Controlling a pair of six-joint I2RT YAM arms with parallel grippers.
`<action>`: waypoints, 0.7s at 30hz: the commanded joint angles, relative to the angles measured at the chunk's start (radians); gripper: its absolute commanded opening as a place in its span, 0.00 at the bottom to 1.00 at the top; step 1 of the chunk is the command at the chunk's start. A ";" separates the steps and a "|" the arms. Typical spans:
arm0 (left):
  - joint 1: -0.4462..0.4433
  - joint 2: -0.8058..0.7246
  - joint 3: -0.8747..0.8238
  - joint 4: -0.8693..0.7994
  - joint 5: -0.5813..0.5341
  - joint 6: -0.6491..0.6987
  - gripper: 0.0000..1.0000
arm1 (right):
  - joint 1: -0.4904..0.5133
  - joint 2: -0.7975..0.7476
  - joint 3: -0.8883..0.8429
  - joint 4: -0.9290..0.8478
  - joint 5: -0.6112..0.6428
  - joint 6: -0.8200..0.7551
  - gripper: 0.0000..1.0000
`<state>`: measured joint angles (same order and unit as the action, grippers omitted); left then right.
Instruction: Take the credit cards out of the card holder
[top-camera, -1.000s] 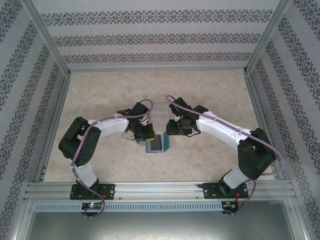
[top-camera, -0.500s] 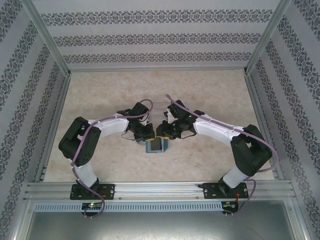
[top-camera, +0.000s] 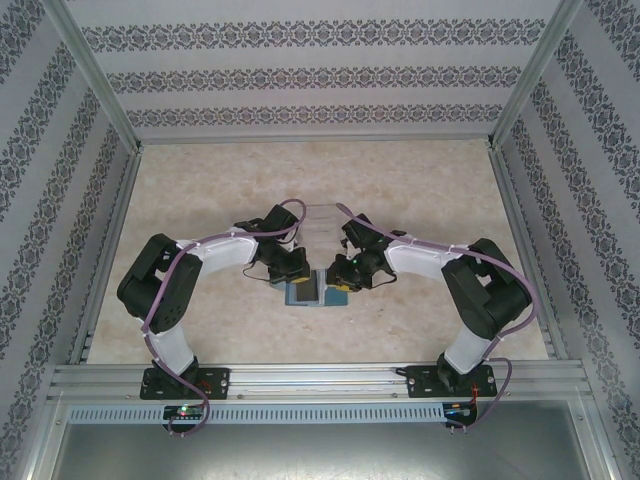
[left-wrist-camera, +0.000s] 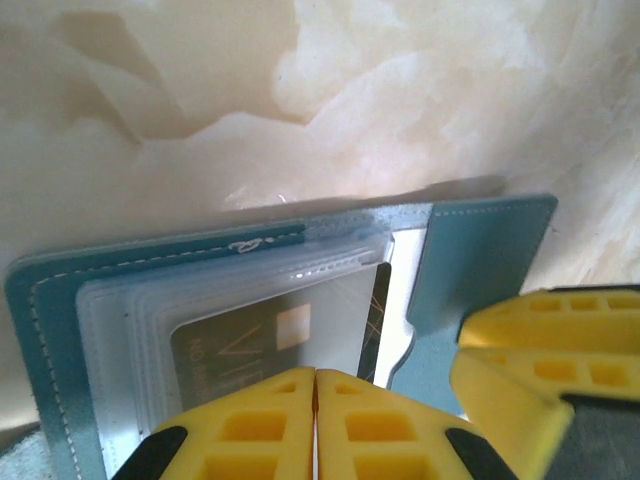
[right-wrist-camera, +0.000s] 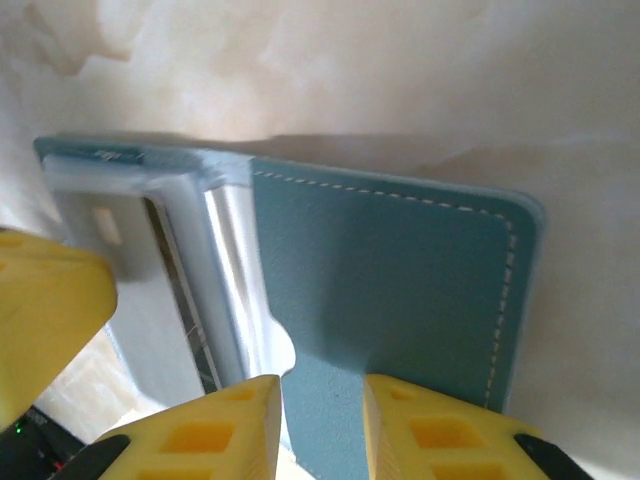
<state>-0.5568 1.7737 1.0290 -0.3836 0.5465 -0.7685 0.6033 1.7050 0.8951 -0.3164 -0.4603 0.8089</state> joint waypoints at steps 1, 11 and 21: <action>-0.019 -0.021 -0.024 -0.008 -0.001 -0.009 0.09 | -0.014 0.028 -0.023 0.073 0.009 0.023 0.28; -0.023 -0.025 -0.044 -0.025 -0.036 0.000 0.08 | -0.034 0.029 -0.068 0.241 -0.073 0.080 0.24; -0.023 -0.073 -0.030 -0.061 -0.088 0.004 0.10 | -0.006 0.025 -0.038 0.282 -0.146 0.063 0.23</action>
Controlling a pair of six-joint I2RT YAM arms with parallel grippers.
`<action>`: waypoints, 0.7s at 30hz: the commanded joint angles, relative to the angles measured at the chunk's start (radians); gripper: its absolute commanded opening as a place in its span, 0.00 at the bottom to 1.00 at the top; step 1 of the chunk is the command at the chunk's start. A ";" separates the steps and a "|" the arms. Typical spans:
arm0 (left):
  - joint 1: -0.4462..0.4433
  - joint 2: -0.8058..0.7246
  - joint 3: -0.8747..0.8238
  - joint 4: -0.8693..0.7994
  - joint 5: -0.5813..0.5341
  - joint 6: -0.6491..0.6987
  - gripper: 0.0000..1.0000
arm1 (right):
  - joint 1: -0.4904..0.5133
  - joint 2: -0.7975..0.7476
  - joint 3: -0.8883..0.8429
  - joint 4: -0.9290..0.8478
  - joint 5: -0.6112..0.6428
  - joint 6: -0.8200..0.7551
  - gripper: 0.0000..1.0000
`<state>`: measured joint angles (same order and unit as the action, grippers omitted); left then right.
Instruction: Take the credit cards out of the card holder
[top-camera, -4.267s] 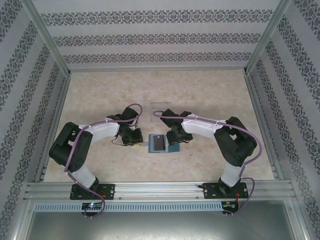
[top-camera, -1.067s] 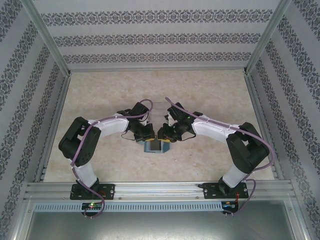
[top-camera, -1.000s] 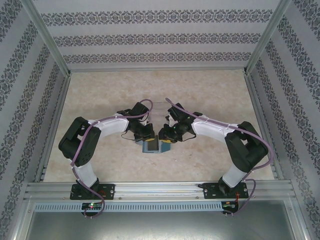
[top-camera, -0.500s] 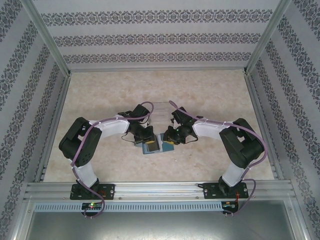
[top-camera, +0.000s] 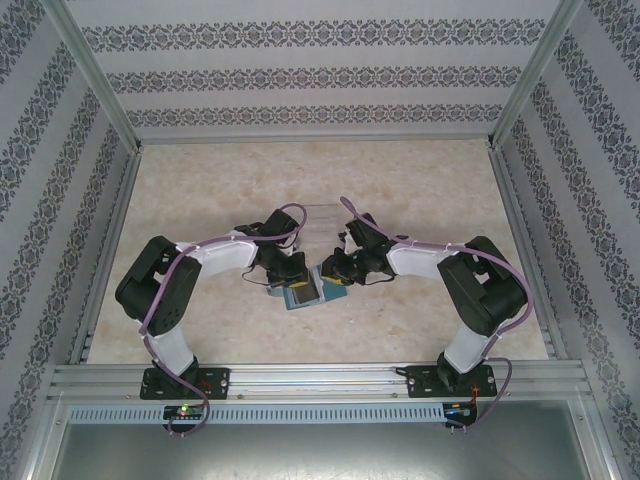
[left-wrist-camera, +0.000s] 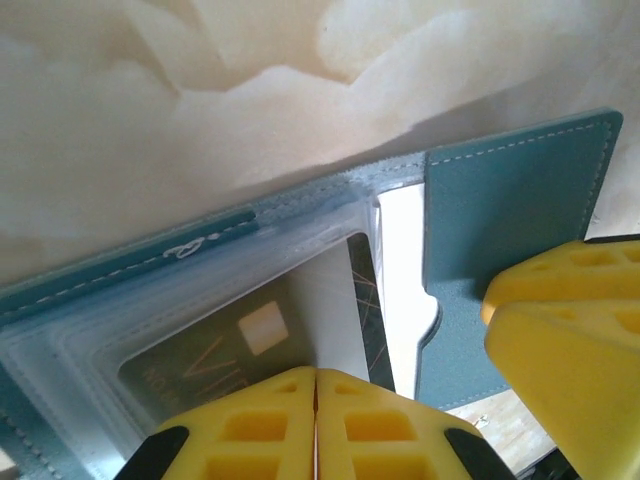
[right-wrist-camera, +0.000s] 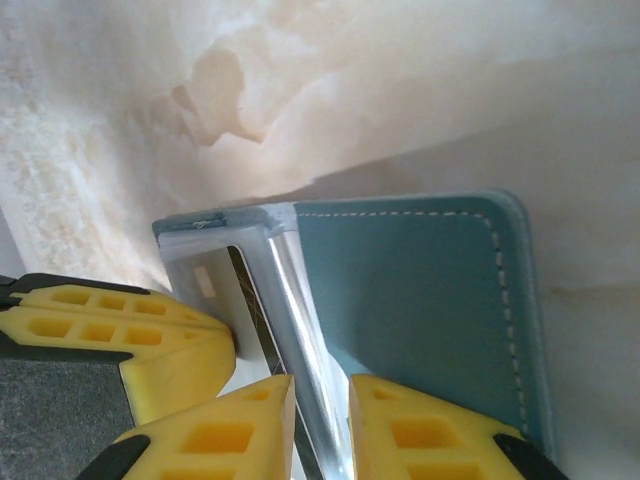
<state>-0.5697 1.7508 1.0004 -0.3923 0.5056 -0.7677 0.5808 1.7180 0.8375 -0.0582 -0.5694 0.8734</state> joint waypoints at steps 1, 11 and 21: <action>-0.010 -0.055 0.004 -0.068 -0.057 0.006 0.11 | 0.020 0.015 0.024 0.024 -0.042 -0.004 0.23; -0.007 -0.099 0.003 -0.164 -0.151 0.036 0.11 | 0.045 0.056 0.071 -0.015 -0.061 -0.041 0.23; -0.007 -0.091 -0.022 -0.247 -0.264 0.045 0.04 | 0.038 0.063 0.057 -0.061 -0.029 -0.045 0.23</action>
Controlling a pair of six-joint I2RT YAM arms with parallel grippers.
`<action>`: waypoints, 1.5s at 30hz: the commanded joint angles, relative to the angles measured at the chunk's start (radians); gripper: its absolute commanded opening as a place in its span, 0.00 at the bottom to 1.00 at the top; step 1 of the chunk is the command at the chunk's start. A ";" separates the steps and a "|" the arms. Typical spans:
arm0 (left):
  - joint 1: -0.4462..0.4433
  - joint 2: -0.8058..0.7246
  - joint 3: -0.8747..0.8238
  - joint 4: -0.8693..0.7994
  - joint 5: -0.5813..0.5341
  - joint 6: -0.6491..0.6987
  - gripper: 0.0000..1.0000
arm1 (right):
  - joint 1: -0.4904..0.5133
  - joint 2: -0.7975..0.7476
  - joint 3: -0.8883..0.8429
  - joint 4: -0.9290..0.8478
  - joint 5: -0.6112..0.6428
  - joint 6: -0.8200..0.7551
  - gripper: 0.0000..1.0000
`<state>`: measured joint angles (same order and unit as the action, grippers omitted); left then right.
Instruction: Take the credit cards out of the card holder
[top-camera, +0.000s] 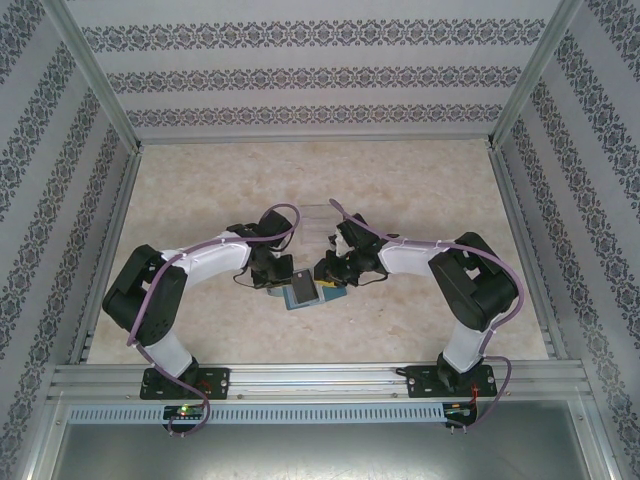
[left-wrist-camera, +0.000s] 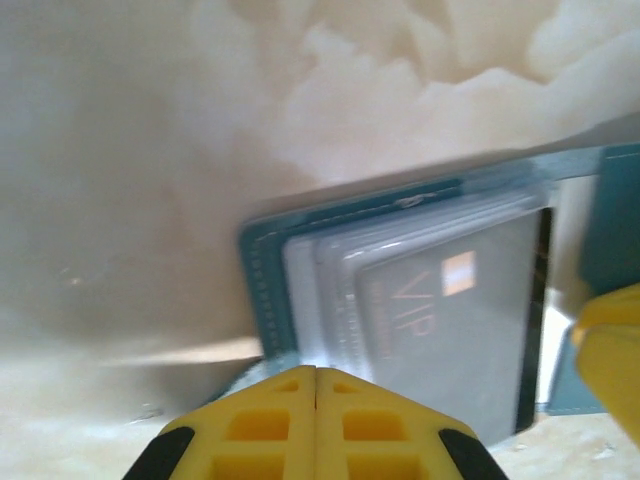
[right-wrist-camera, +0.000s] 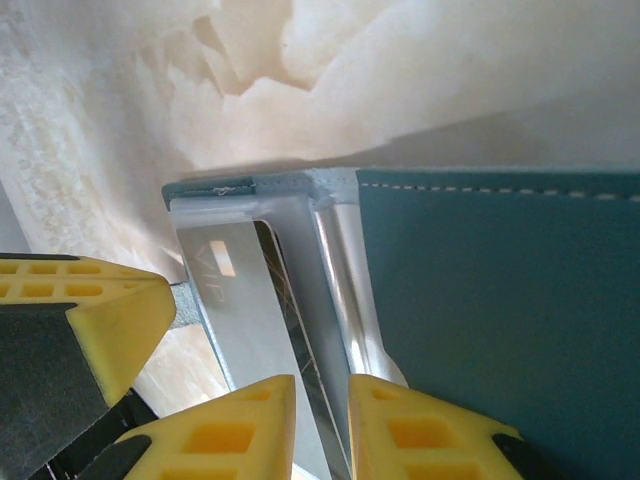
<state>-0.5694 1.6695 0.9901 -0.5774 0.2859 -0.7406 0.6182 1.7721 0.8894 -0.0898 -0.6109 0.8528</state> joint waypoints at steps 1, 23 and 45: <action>-0.008 -0.005 -0.015 -0.057 -0.038 0.019 0.04 | 0.000 0.006 0.003 -0.032 0.014 -0.024 0.23; -0.017 0.146 0.027 0.110 0.066 0.016 0.02 | -0.013 -0.060 -0.013 -0.054 0.049 -0.014 0.25; -0.014 0.119 0.155 -0.019 -0.036 0.078 0.02 | -0.053 -0.124 -0.050 -0.061 0.082 -0.022 0.25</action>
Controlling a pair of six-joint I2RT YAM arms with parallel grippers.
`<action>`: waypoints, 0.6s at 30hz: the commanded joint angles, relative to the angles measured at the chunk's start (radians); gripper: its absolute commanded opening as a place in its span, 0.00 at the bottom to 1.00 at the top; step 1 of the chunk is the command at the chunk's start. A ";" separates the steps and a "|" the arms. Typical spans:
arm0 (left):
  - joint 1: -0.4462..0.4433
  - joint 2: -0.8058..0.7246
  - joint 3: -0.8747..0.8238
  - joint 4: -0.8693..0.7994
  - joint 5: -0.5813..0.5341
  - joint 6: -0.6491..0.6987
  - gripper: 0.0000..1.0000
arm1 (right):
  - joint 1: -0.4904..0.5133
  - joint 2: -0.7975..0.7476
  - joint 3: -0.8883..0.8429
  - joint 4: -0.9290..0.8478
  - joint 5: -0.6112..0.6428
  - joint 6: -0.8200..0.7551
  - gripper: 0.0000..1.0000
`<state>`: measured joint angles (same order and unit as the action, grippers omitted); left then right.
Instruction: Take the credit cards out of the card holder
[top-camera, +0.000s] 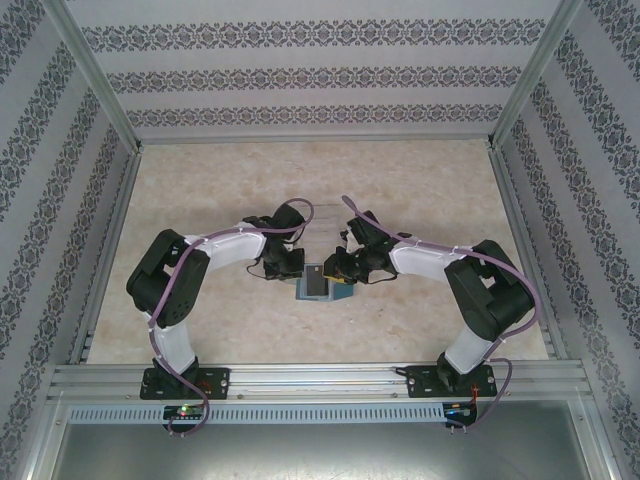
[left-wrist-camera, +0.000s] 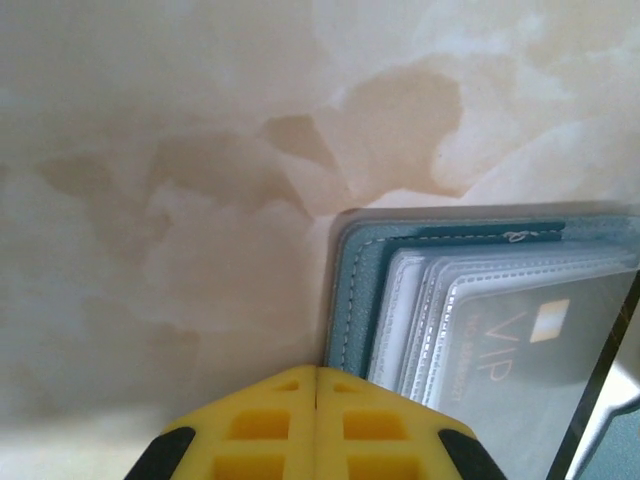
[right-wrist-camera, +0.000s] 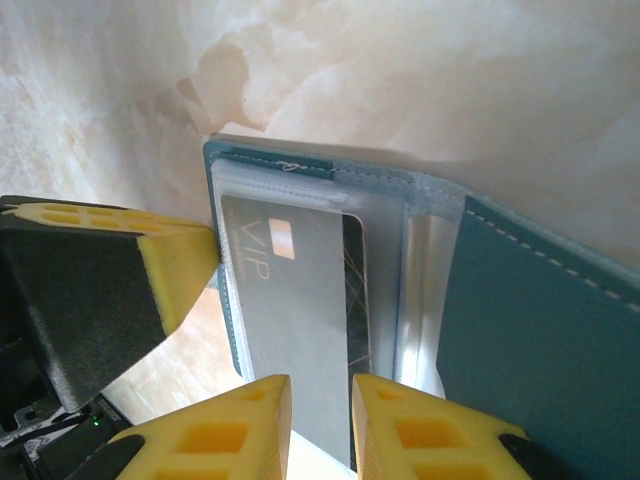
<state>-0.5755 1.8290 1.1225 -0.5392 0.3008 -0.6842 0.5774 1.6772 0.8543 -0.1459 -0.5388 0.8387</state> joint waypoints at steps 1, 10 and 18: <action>-0.009 -0.050 0.031 -0.070 -0.053 0.021 0.02 | -0.011 -0.028 -0.016 -0.001 0.009 -0.006 0.25; -0.035 -0.060 0.048 -0.013 0.085 -0.021 0.03 | -0.012 -0.004 -0.017 0.037 -0.025 0.010 0.25; -0.037 -0.012 0.010 0.075 0.135 -0.039 0.04 | -0.005 0.014 -0.012 0.048 -0.050 0.010 0.28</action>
<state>-0.6029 1.7916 1.1545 -0.5102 0.4076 -0.7086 0.5716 1.6783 0.8505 -0.1135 -0.5663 0.8425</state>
